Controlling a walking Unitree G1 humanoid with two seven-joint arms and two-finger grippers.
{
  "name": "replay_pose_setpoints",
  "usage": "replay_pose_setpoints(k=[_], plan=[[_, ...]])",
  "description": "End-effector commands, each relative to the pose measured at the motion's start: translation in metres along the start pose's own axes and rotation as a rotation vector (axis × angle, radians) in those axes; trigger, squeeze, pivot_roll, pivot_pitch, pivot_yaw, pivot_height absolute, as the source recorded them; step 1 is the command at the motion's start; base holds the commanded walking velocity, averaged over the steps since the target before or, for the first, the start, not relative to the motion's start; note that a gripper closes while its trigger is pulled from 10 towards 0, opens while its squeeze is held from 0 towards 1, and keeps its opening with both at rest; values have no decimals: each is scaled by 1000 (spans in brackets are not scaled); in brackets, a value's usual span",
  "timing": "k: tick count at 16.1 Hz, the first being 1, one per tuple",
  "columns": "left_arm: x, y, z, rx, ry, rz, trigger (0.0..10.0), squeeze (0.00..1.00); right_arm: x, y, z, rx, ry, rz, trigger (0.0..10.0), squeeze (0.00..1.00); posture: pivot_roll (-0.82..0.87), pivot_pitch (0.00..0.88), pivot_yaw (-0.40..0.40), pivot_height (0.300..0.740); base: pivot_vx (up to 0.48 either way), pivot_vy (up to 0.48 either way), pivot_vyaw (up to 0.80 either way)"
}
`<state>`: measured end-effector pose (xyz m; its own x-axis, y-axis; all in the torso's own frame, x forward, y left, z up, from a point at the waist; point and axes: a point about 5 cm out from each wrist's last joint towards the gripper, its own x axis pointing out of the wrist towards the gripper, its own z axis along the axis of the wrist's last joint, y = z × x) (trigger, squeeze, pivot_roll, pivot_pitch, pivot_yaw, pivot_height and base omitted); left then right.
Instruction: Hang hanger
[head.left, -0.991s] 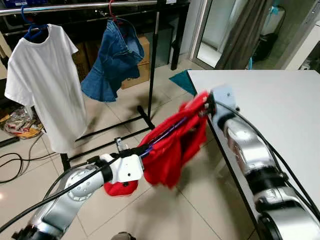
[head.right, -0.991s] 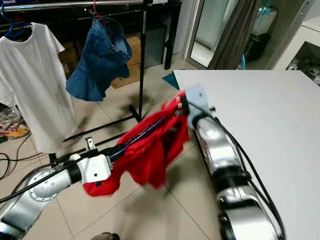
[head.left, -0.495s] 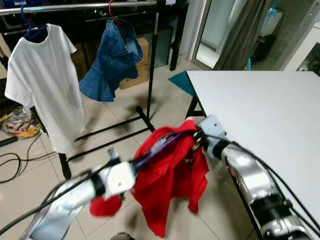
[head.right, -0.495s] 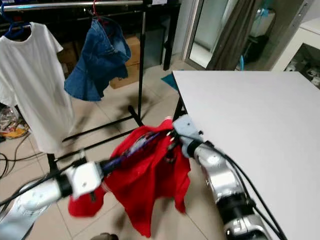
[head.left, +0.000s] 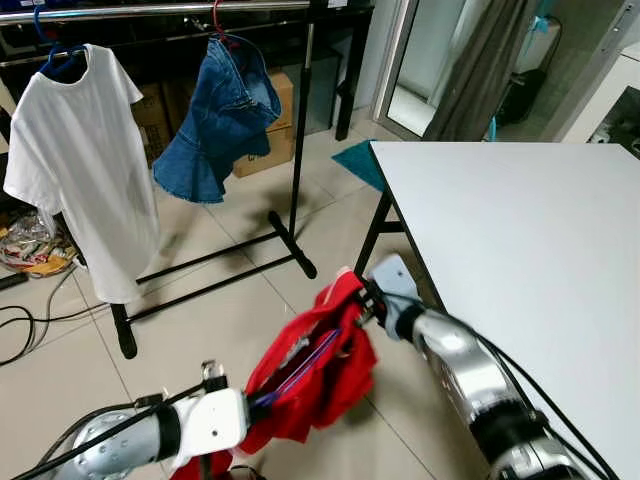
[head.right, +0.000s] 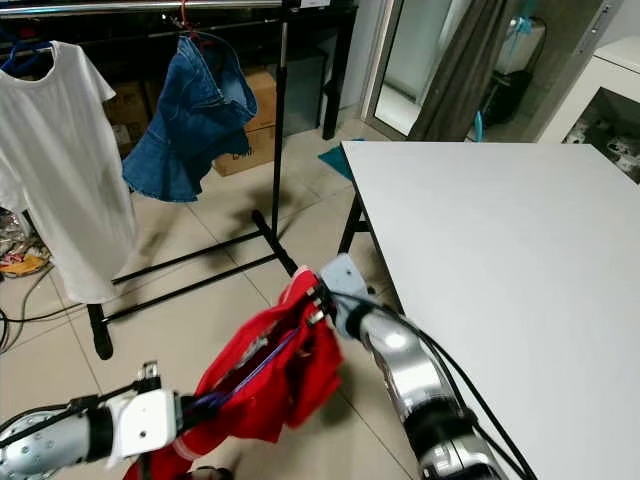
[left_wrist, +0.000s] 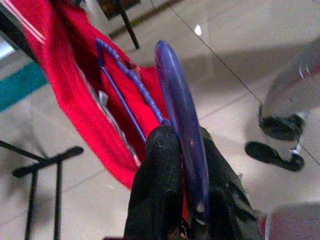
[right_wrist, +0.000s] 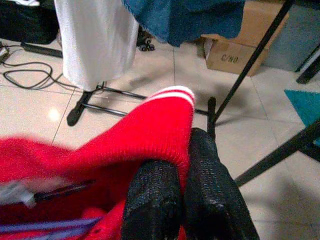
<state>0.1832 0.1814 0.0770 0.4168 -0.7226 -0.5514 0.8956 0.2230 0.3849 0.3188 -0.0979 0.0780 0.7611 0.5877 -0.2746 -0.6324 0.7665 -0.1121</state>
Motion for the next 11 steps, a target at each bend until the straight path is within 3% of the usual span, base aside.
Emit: replay_pose_setpoints(k=[1,4,7,9,11], plan=[[2,-10,-3,6,37,-83,10000,0,2,-9,16,-17,-46,-31,0,0,248,89,-102,740,0,0,0],[6,-2,5,62,0,-38,10000,0,6,-7,15,-31,-29,-16,0,0,243,90,-110,740,0,0,0],[11,15,36,145,-177,68,10000,0,15,6,-7,-18,39,-55,0,0,238,89,-112,740,0,0,0],[11,20,47,180,-249,77,10000,0,22,17,-23,33,115,-98,0,0,240,89,-110,740,0,0,0],[12,16,47,176,-240,39,10000,0,25,18,-22,65,117,-123,0,0,245,90,-111,740,0,0,0]])
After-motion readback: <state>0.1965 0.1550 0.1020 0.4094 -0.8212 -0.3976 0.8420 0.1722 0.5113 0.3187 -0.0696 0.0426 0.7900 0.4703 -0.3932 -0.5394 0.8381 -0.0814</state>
